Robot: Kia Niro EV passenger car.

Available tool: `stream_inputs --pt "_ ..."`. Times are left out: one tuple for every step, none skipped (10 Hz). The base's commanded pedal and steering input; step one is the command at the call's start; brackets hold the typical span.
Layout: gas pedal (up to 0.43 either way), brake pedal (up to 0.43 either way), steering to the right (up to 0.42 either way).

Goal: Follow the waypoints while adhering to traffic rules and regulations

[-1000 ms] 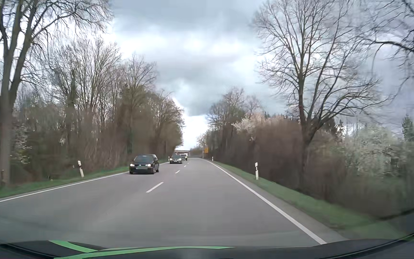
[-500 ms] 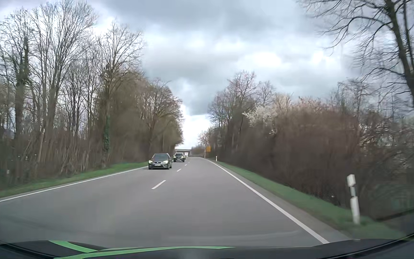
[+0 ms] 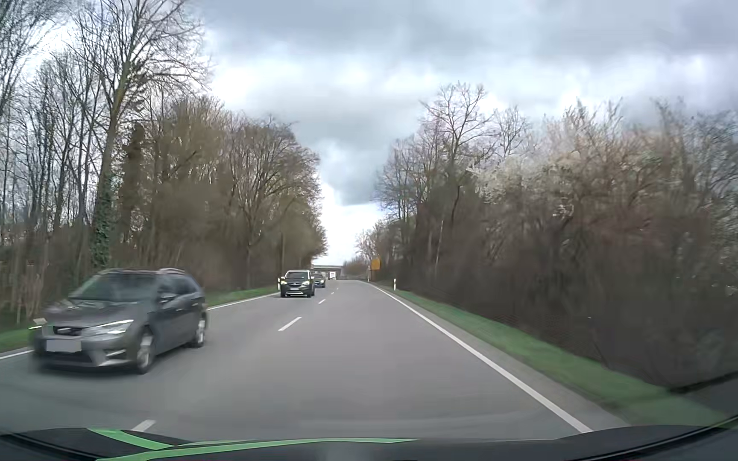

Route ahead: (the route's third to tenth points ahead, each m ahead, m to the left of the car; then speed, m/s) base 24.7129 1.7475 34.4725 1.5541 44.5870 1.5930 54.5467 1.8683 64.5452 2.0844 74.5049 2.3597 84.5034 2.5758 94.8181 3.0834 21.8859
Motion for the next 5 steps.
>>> stream_inputs --pt "0.169 0.0 -0.003" --pt "0.169 0.0 -0.003" --pt "0.169 0.0 -0.002" --pt "0.169 0.0 -0.002" --pt "0.169 0.0 -0.003"
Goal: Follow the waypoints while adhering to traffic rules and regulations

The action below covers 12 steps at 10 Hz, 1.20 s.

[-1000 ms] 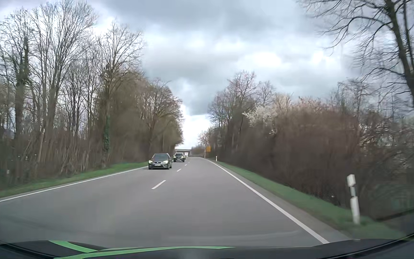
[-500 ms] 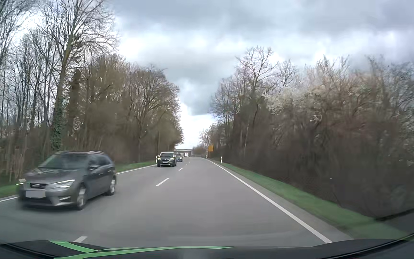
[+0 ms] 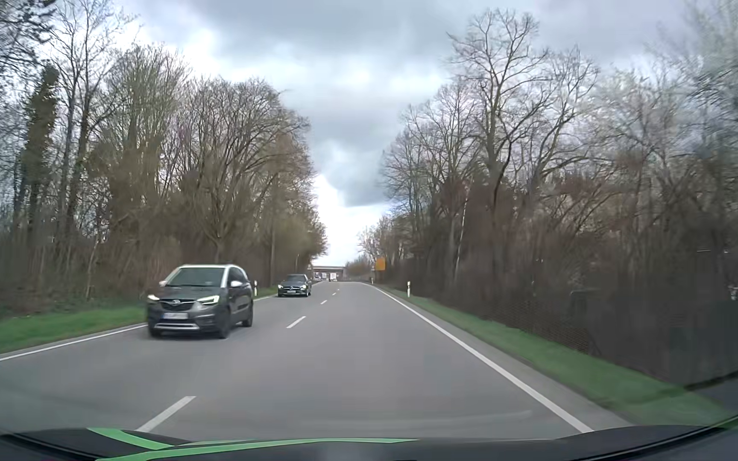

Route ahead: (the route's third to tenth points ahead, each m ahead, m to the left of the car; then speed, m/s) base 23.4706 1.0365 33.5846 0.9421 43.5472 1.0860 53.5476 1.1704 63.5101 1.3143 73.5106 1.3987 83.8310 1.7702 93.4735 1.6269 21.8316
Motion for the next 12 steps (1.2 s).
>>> stream_inputs --pt "0.157 0.0 -0.003" --pt "0.157 0.0 -0.003" --pt "0.157 0.0 -0.003" --pt "0.157 0.0 -0.003" --pt "0.157 0.0 -0.003" --pt "0.157 0.0 -0.003" --pt "0.15 0.0 -0.002" --pt "0.15 0.0 -0.003" --pt "0.15 0.0 -0.002" --pt "0.15 0.0 -0.003" --pt "0.15 0.0 -0.002" --pt "0.15 0.0 -0.003"
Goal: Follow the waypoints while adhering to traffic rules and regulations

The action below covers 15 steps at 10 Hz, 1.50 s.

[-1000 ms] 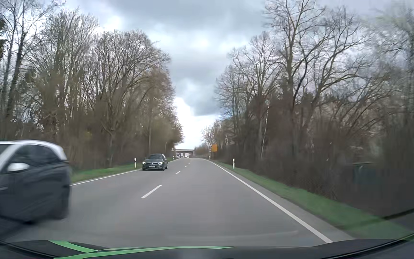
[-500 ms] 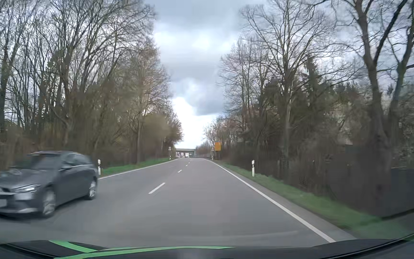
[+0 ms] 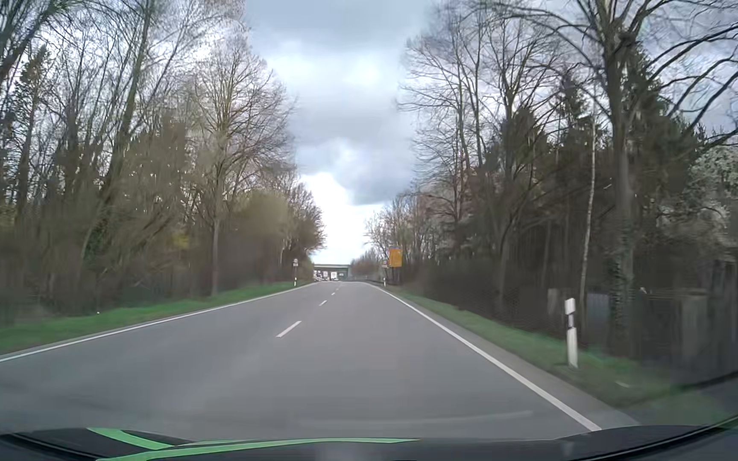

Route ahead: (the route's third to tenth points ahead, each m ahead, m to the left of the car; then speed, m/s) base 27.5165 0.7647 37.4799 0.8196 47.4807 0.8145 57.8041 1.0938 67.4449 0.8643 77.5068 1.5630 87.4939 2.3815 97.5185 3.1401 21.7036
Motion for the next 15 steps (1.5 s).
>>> stream_inputs --pt "0.15 0.0 -0.003" --pt "0.15 0.0 -0.003" --pt "0.15 0.0 -0.003" --pt "0.15 0.0 -0.003" --pt "0.138 0.0 -0.002" --pt "0.138 0.0 -0.003" --pt "0.13 0.0 -0.003" --pt "0.13 0.0 -0.003" --pt "0.13 0.0 -0.003" --pt "0.13 0.0 -0.003" --pt "0.13 0.0 -0.003" --pt "0.13 0.0 -0.003" --pt "0.13 0.0 -0.003" --pt "0.118 0.0 -0.002" --pt "0.118 0.0 -0.003"
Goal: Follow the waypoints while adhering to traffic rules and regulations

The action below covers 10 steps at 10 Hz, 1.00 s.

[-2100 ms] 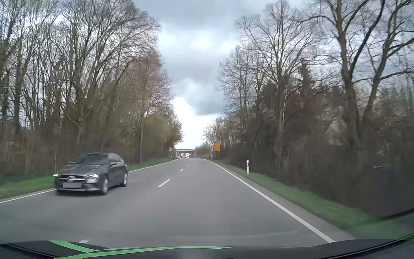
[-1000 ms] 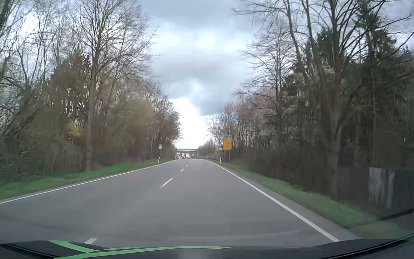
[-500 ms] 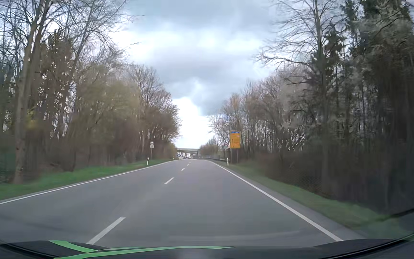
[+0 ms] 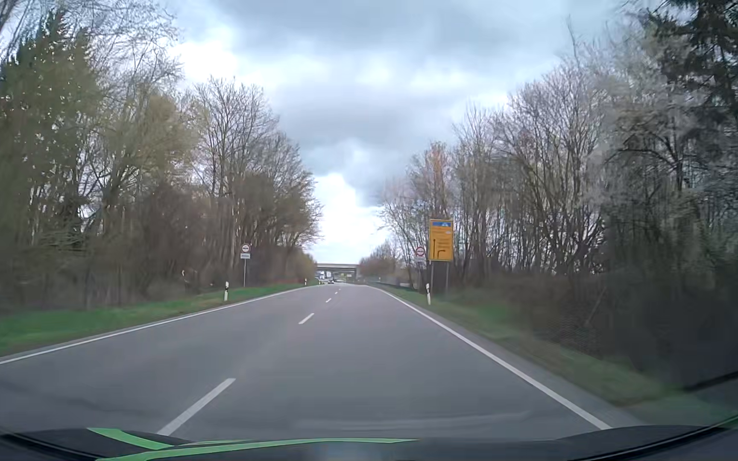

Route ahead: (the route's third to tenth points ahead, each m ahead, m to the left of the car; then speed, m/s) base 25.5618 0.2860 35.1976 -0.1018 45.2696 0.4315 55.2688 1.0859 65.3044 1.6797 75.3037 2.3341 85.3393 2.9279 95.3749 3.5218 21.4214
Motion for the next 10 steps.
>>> stream_inputs --pt "0.118 0.0 -0.002" --pt "0.13 0.0 -0.003" --pt "0.138 0.0 -0.003" --pt "0.138 0.0 -0.003" --pt "0.138 0.0 -0.003" --pt "0.138 0.0 -0.003" --pt "0.138 0.0 -0.002" --pt "0.138 0.0 -0.003" --pt "0.15 0.0 -0.002" --pt "0.15 0.0 -0.003"
